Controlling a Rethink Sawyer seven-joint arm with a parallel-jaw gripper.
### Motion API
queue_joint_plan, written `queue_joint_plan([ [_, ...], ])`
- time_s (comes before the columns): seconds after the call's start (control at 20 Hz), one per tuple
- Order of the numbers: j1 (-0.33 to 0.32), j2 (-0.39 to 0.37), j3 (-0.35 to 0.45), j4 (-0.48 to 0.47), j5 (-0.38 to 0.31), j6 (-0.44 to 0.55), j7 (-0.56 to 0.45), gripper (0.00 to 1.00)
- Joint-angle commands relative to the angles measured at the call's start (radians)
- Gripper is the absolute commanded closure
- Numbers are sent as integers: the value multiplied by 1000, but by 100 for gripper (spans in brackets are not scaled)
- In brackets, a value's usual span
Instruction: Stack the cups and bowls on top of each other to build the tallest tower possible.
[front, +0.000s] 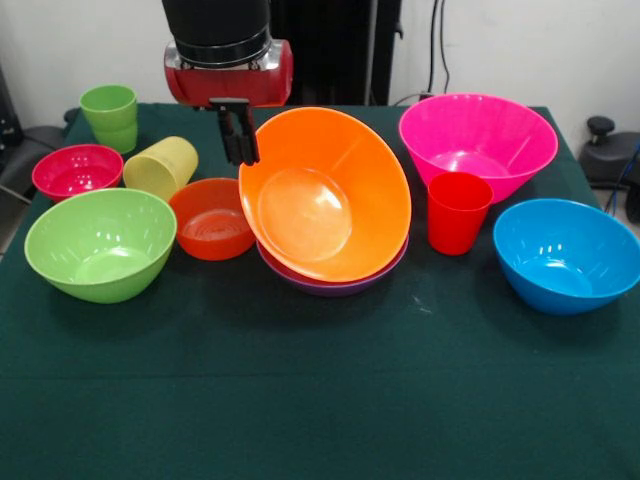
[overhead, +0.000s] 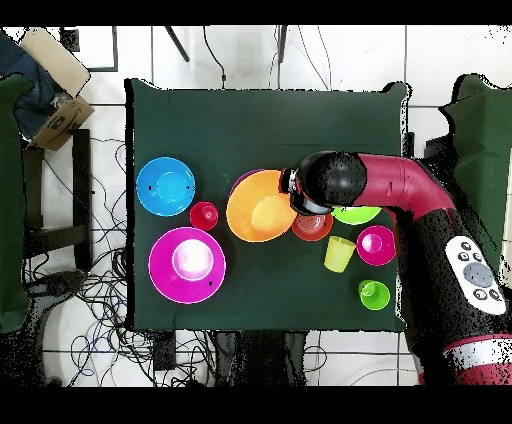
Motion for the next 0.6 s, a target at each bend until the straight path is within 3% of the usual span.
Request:
queue_joint_plan([
  [0.05, 26, 26, -28, 40, -77, 28, -89, 100],
  [0.15, 29, 22, -34, 43, -78, 18, -74, 100],
  [0.2, 29, 21, -29, 43, -89, 23, -103, 0],
  [0.35, 44, 20, -49, 37, -93, 24, -66, 0],
  [0.4, 55, 25, -73, 27, -71, 22, 5, 0],
  [0.55, 38, 26, -38, 20, -90, 49, -112, 0],
  [0.6, 39, 24, -43, 24, -86, 41, -95, 0],
])
